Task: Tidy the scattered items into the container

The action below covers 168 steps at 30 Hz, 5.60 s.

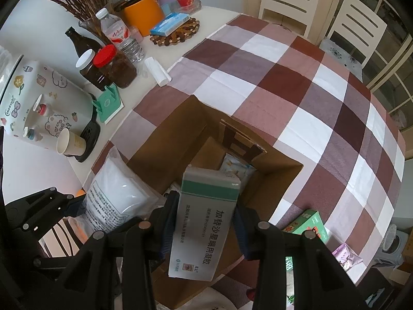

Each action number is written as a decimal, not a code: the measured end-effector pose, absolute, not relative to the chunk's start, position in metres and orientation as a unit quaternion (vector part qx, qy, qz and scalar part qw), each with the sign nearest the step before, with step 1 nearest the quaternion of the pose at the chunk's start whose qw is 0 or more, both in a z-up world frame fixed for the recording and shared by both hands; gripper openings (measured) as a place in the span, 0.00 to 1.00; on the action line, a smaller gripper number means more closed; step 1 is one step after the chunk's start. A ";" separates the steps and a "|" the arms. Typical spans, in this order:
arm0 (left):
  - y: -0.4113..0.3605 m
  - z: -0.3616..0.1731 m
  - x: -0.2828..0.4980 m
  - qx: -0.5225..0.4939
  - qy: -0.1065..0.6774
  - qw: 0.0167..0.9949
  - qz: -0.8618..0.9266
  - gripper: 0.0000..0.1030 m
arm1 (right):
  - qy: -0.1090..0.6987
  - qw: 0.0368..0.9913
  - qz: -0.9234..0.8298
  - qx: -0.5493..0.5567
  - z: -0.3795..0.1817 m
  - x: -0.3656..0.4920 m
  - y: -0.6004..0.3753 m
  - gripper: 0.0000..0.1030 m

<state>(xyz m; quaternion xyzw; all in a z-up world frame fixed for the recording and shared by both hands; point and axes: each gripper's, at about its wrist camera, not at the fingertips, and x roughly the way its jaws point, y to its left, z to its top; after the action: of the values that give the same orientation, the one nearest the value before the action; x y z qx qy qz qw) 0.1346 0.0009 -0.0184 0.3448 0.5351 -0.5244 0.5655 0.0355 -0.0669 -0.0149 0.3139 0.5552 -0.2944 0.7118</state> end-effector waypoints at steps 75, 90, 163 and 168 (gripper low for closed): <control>0.011 0.012 0.040 0.376 0.495 0.520 -0.586 0.79 | 0.508 0.664 -0.383 0.392 -0.012 -0.092 -0.039 0.43; 0.009 -0.011 -0.099 0.413 0.486 0.439 -0.633 0.79 | 0.444 0.583 -0.484 0.478 -0.037 -0.278 -0.023 0.44; 0.012 -0.168 -0.148 0.484 0.483 0.421 -0.596 0.32 | 0.449 0.533 -0.445 0.562 -0.170 -0.302 -0.014 0.54; 0.020 -0.147 -0.151 0.480 0.475 0.424 -0.603 0.32 | 0.448 0.541 -0.447 0.553 -0.152 -0.313 -0.013 0.54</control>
<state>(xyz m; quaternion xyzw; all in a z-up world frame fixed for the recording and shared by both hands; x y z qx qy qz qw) -0.1512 0.0201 -0.1474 0.4802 0.4749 -0.6034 0.4241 -0.3134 -0.0126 -0.1519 0.5534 0.4478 -0.4475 0.5413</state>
